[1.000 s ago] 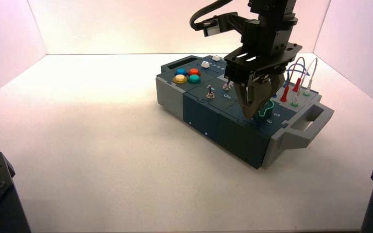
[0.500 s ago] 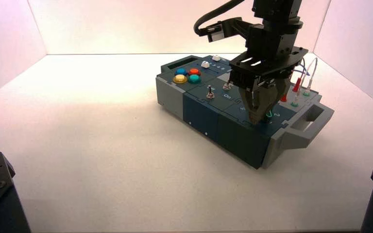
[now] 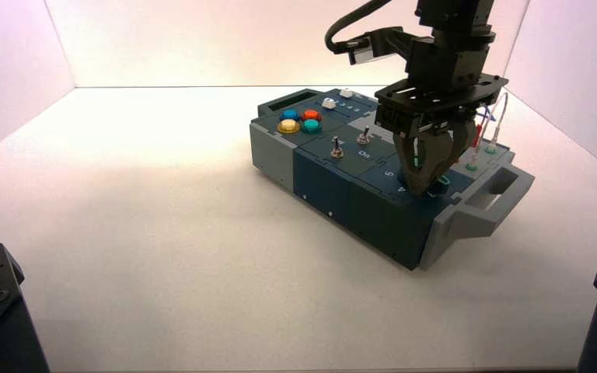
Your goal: Turn the knob to position 2.
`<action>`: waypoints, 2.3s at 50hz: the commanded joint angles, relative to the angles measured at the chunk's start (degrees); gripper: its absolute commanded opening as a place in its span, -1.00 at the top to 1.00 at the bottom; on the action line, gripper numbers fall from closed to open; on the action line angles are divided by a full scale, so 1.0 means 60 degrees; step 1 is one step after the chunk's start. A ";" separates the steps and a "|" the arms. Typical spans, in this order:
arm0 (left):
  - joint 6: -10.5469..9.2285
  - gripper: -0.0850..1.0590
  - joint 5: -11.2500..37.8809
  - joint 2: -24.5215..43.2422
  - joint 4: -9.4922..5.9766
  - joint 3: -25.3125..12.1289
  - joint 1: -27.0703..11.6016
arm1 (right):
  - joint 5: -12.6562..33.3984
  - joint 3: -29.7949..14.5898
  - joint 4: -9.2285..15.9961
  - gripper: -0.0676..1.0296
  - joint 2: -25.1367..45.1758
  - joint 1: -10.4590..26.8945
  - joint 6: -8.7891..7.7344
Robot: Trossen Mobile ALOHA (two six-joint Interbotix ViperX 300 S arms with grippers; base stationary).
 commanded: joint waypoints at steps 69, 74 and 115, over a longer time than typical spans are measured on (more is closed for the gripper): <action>0.0059 0.13 0.0000 -0.0322 -0.0029 -0.0088 0.0000 | 0.1099 -0.0732 -0.0249 0.52 -0.1626 -0.0718 0.0073; 0.0059 0.13 0.0015 -0.0322 -0.0029 -0.0059 0.0000 | 0.1055 -0.0820 -0.0454 0.57 -0.1538 -0.0981 0.0073; 0.0059 0.13 0.0015 -0.0396 -0.0029 -0.0029 0.0000 | 0.0513 -0.0835 -0.1025 0.82 -0.0601 -0.1802 -0.0073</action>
